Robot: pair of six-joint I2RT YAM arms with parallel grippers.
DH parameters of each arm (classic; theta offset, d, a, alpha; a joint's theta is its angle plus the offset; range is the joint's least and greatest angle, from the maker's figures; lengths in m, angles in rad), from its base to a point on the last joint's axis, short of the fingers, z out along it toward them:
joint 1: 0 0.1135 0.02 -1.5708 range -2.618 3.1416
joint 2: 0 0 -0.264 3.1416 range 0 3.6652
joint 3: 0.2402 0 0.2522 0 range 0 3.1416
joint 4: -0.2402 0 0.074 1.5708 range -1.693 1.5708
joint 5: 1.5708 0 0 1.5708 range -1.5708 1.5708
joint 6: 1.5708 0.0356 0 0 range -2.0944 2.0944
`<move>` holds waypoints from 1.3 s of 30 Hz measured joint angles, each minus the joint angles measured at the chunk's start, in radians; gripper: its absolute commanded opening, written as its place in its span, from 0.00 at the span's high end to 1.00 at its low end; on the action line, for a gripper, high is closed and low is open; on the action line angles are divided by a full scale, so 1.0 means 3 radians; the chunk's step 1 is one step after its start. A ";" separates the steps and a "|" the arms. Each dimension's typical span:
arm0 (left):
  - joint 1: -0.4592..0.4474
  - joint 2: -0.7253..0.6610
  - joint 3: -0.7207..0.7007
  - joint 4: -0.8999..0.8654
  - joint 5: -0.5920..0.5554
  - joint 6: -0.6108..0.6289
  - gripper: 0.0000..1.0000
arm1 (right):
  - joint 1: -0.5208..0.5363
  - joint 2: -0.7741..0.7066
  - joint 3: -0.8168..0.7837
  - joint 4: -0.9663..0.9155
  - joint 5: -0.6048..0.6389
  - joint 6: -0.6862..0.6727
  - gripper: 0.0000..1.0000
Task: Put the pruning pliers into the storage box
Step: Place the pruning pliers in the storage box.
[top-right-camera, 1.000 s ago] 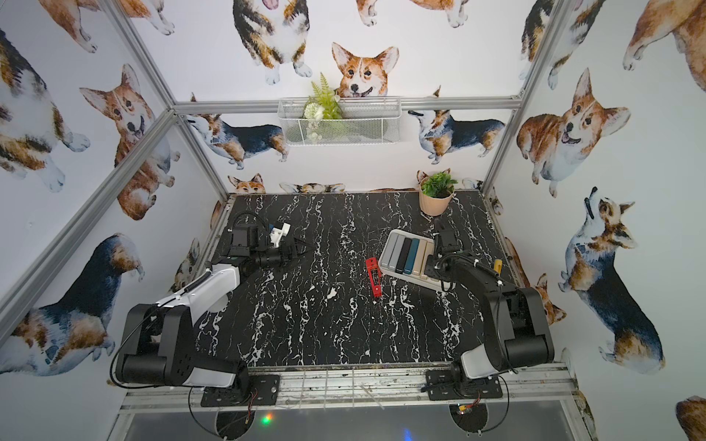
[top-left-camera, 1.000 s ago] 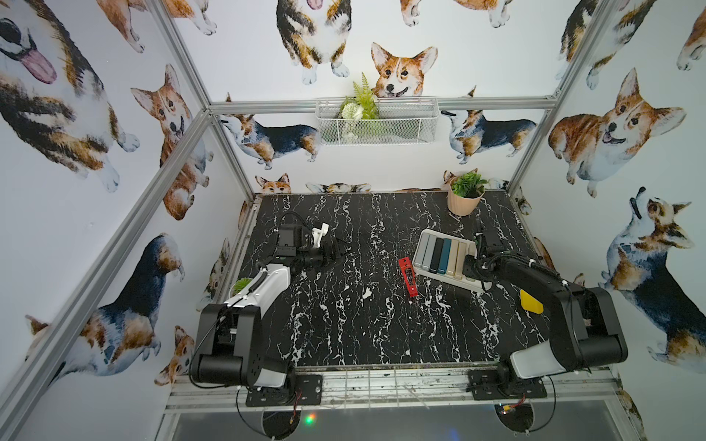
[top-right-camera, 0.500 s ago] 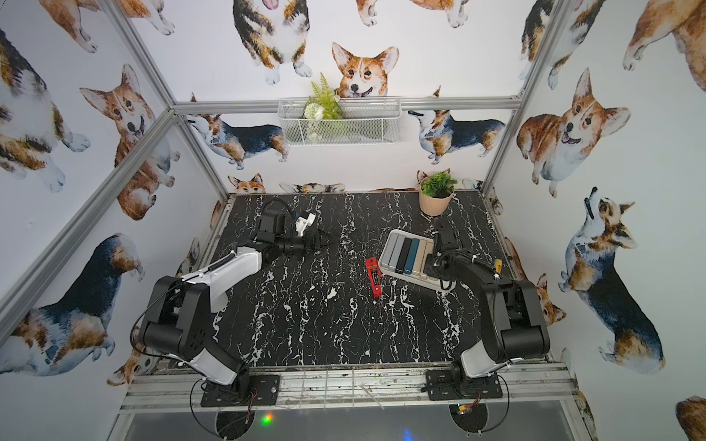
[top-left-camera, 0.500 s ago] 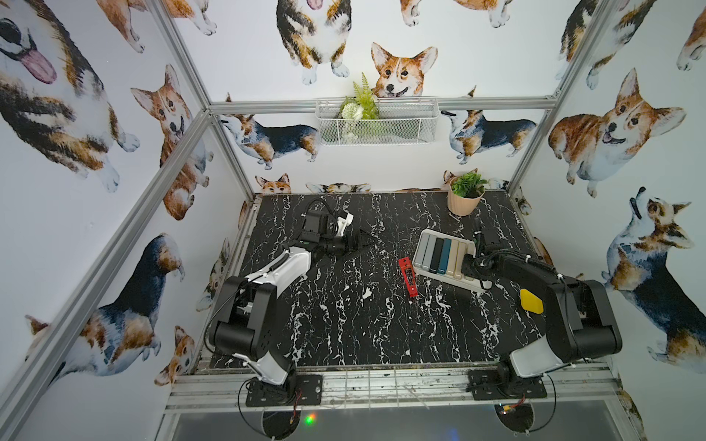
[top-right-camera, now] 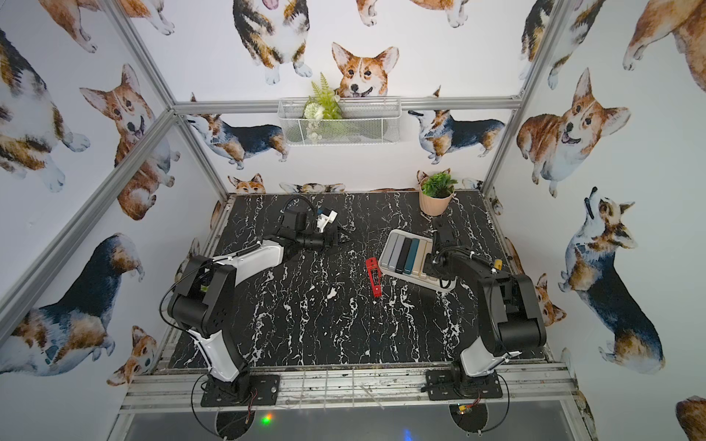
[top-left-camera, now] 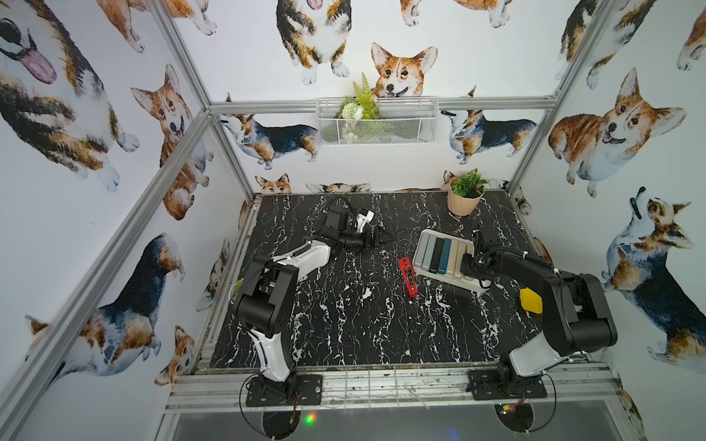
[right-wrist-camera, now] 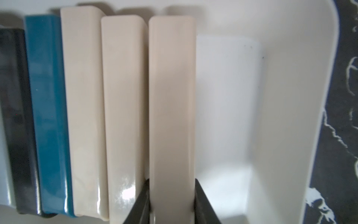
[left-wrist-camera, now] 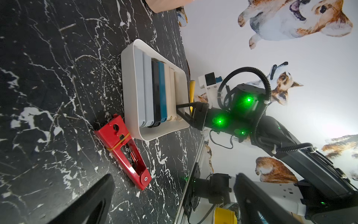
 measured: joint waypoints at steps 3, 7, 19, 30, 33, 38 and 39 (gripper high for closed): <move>-0.0024 -0.0001 0.0000 0.0027 0.0013 -0.0010 0.00 | 0.0000 0.0000 0.0000 -0.0004 -0.0001 0.0000 1.00; -0.0029 -0.0004 0.0011 0.0041 0.0013 -0.0010 0.00 | 0.0000 0.0003 0.0000 -0.0015 -0.0013 0.0001 1.00; -0.0032 -0.0010 0.0029 0.0018 0.0008 0.0041 0.00 | 0.0000 0.0022 -0.0013 -0.0020 -0.0027 0.0011 0.92; -0.0032 -0.0024 0.0047 -0.0031 -0.0003 0.0093 0.00 | 0.0000 0.0008 -0.0039 -0.0008 -0.0033 0.0011 0.85; -0.0033 -0.0029 0.0047 -0.0031 -0.0003 0.0107 0.00 | 0.0000 0.0020 -0.0046 0.0011 -0.0033 0.0011 0.83; -0.0034 -0.0029 0.0048 -0.0032 -0.0003 0.0107 0.00 | 0.0000 0.0015 -0.0047 0.0015 -0.0031 0.0011 0.73; -0.0034 -0.0029 0.0048 -0.0032 -0.0003 0.0107 0.00 | 0.0000 0.0010 -0.0048 0.0015 -0.0031 0.0011 0.70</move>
